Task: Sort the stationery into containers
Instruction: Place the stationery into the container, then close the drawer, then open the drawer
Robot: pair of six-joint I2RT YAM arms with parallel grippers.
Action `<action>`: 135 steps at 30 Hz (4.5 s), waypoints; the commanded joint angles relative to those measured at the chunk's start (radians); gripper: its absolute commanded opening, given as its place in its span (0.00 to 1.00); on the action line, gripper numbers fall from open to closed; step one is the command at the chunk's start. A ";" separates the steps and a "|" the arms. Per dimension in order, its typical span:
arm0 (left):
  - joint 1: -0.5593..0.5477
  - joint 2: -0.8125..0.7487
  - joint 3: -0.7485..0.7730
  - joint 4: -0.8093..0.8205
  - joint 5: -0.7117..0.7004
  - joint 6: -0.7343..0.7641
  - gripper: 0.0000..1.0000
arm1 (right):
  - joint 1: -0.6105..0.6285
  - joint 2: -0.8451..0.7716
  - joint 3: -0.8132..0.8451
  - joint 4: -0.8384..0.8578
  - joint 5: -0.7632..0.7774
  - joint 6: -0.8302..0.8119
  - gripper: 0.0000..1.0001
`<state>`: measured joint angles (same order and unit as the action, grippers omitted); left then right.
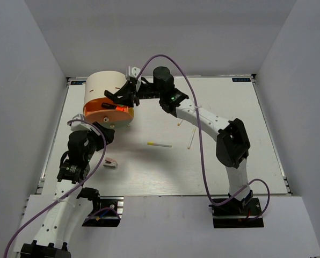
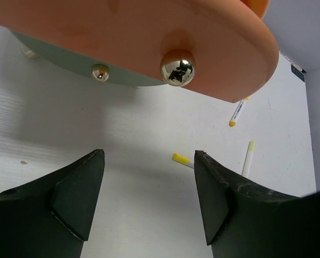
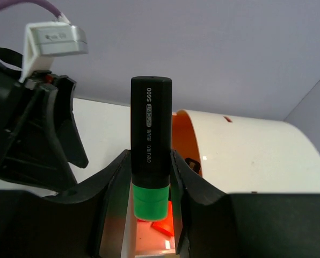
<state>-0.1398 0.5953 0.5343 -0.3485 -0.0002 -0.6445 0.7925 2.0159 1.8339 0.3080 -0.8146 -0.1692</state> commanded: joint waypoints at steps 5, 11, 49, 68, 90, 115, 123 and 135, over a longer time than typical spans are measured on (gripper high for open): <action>-0.003 0.006 0.012 0.054 0.017 0.017 0.77 | 0.002 0.102 0.059 0.194 0.032 0.125 0.17; -0.003 0.006 0.021 0.085 -0.001 0.026 0.75 | -0.003 0.100 0.054 0.201 0.038 0.125 0.47; -0.003 0.281 0.110 0.319 -0.089 0.157 0.79 | -0.303 -0.486 -0.726 -0.096 0.200 -0.032 0.15; -0.003 0.408 0.138 0.433 -0.127 0.138 0.80 | -0.368 -0.549 -0.857 -0.139 0.193 -0.064 0.18; -0.003 0.486 0.147 0.491 -0.218 0.060 0.80 | -0.395 -0.579 -0.912 -0.152 0.192 -0.082 0.21; -0.003 0.471 0.101 0.488 -0.173 0.003 0.74 | -0.400 -0.586 -0.940 -0.155 0.186 -0.090 0.21; 0.006 0.403 0.001 0.477 -0.116 -0.084 0.44 | -0.400 -0.591 -0.956 -0.145 0.183 -0.093 0.21; 0.045 0.443 -0.094 0.594 -0.070 -0.374 0.46 | -0.407 -0.620 -0.987 -0.144 0.192 -0.104 0.21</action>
<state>-0.1139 1.0332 0.4805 0.1890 -0.0868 -0.8772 0.3935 1.4342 0.8597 0.1360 -0.6189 -0.2539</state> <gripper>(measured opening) 0.465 0.202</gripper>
